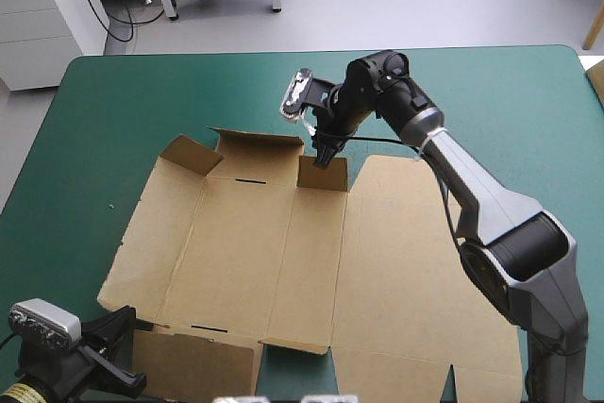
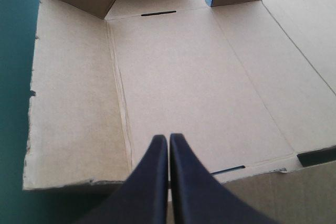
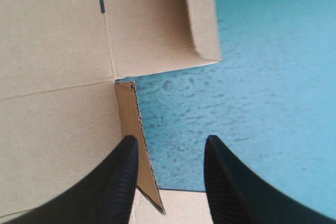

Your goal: Fold the box

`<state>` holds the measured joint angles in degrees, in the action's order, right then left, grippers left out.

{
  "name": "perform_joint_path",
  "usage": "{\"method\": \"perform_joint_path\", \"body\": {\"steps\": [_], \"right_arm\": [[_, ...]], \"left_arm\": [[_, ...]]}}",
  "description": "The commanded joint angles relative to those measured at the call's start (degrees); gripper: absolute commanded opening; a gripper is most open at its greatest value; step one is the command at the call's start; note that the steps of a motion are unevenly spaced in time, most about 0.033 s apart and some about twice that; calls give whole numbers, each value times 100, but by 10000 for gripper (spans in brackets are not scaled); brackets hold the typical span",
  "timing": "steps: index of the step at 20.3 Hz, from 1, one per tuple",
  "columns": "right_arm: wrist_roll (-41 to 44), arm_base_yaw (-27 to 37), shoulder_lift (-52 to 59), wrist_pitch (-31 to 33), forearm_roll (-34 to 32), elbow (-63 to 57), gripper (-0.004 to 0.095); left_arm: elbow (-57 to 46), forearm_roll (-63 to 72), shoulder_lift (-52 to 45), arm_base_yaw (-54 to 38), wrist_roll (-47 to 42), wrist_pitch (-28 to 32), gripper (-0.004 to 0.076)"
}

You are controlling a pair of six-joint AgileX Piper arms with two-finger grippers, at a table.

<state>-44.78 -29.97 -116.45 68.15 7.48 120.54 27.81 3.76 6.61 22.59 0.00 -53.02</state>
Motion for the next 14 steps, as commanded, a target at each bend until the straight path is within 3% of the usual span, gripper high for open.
{"method": "perform_joint_path", "body": {"steps": [1, 6, 11, 14], "right_arm": [[621, 38, 901, -118, -253, 235, 398], [1951, 38, 1902, -118, -1069, 206, 369], [2436, 38, 3382, -118, -1069, -1184, -20], [2609, 38, 4351, -142, -1069, -2472, -20]], "left_arm": [[175, 15, 91, 36, 0, 363, -8], [175, 15, 91, 36, 0, 363, -8], [175, 15, 91, 36, 0, 363, -8], [175, 15, 91, 36, 0, 363, -8]]}}
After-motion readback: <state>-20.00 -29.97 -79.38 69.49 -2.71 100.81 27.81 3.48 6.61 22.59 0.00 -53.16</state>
